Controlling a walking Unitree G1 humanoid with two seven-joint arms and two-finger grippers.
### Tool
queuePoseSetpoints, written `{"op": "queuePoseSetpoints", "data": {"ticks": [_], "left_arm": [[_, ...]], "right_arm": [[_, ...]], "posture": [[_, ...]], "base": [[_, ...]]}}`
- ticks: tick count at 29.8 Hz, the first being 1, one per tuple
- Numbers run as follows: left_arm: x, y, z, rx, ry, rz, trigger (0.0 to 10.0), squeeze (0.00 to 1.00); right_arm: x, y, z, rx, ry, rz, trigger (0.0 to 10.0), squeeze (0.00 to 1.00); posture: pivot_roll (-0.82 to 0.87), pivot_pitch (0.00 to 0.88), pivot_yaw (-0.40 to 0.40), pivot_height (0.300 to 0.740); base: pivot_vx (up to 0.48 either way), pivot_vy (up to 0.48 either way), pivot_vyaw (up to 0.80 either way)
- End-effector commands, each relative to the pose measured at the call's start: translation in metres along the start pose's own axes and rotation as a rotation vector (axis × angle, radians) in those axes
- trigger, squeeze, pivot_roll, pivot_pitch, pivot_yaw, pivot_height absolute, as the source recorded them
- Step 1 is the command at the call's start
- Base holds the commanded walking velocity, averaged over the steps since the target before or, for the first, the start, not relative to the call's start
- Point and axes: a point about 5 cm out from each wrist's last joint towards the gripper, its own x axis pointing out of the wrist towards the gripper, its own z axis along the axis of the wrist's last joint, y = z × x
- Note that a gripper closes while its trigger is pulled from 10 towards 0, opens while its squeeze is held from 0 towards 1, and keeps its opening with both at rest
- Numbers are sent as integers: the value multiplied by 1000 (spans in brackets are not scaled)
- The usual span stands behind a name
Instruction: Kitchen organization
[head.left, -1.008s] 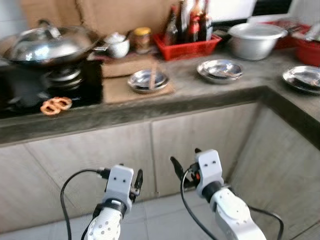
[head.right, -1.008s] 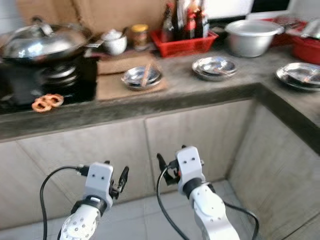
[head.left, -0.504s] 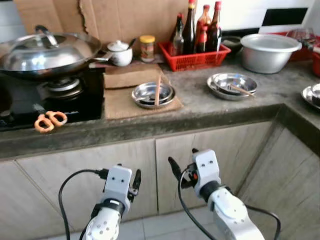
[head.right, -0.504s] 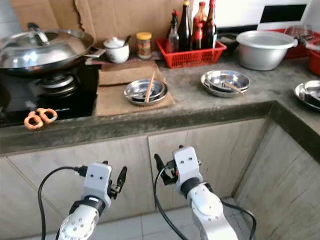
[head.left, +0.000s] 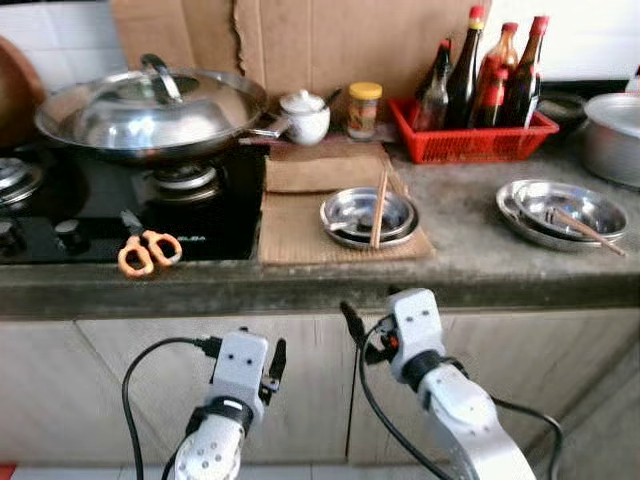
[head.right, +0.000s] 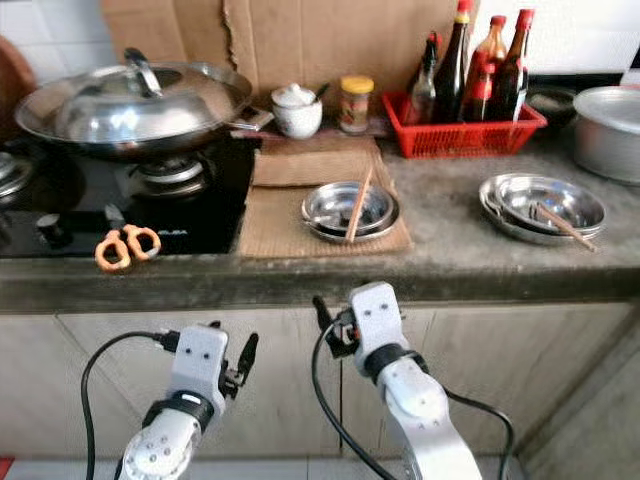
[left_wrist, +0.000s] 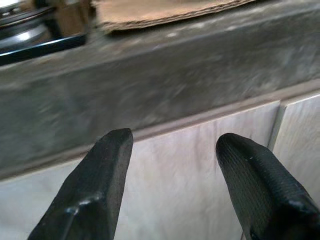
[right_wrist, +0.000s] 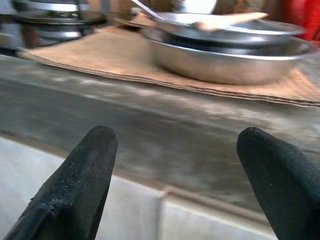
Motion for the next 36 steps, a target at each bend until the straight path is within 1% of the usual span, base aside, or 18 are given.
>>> {"op": "queuePoseSetpoints", "data": {"ticks": [1,4,5,6,8,9,10,15,19,25,36], "left_arm": [[-2,-2,0,0,-1,-12,10000,0],[-1,-3,2,11,-15,-23,10000,0],[-1,-3,3,16,-18,-31,10000,0],[-2,-5,3,19,-22,-46,10000,0],[-3,-7,5,30,-38,-74,10000,0],[-4,-8,6,32,-44,-78,10000,0],[-4,-8,6,32,-44,-78,10000,0],[-4,-9,7,32,-51,-75,10000,0],[-4,-9,8,39,-55,-78,10000,0],[-4,-11,11,55,-90,-95,10000,0],[-4,-12,11,52,-93,-96,10000,0]], "right_arm": [[2,-3,1,-5,-1,-14,10000,0],[8,-4,4,-17,-12,-12,10000,0],[8,-5,5,-21,-20,-15,10000,98],[10,-5,6,-25,-25,-18,10000,1000],[16,-7,10,-29,-35,-27,10000,1000],[20,-7,13,-32,-44,-30,10000,902],[20,-7,13,-34,-46,-30,10000,0],[29,-7,18,-59,-52,-54,10000,0],[31,-8,20,-59,-59,-79,10000,0],[39,-8,29,-50,-88,-114,10000,0],[51,-7,40,-31,-121,-149,10000,0]], "posture": [[51,15,-1,740],[51,19,1,740],[52,20,0,740],[54,20,-2,740],[59,24,-5,740],[59,24,-5,740],[59,24,-5,740],[63,33,-9,740],[64,34,-10,740],[63,36,-10,740],[68,40,-14,740]], "base": [[0,0,0],[0,0,0],[0,0,0],[0,0,0],[0,0,0],[0,0,0],[0,0,0],[0,0,0],[0,0,0],[0,0,0],[0,0,0]]}}
